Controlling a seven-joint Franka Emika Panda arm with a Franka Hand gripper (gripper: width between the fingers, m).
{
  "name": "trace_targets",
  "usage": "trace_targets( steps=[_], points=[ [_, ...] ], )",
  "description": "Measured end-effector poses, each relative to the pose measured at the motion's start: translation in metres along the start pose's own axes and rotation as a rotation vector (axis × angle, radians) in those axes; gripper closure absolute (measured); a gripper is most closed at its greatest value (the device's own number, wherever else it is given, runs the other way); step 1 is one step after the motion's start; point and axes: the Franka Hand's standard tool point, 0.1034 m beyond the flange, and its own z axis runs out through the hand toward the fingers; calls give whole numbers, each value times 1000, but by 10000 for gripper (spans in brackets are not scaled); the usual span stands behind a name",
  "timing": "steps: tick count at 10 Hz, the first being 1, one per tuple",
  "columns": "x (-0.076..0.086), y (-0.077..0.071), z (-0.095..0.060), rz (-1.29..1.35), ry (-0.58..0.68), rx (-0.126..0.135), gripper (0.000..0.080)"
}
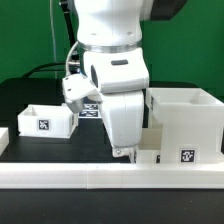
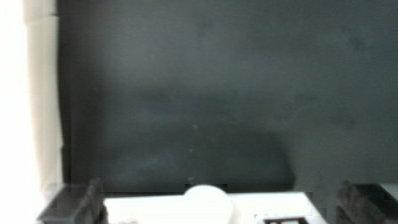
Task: Assemble drawer
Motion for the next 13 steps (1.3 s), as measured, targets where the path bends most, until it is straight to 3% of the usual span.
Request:
trace_targets(
  steps=[4, 7, 9, 13],
  points=[
    [26, -2, 3, 36, -1, 34, 151],
    [30, -1, -6, 45, -47, 113, 151],
    [29, -1, -3, 46, -54, 124, 151],
    [27, -1, -2, 42, -53, 119, 151]
  ],
)
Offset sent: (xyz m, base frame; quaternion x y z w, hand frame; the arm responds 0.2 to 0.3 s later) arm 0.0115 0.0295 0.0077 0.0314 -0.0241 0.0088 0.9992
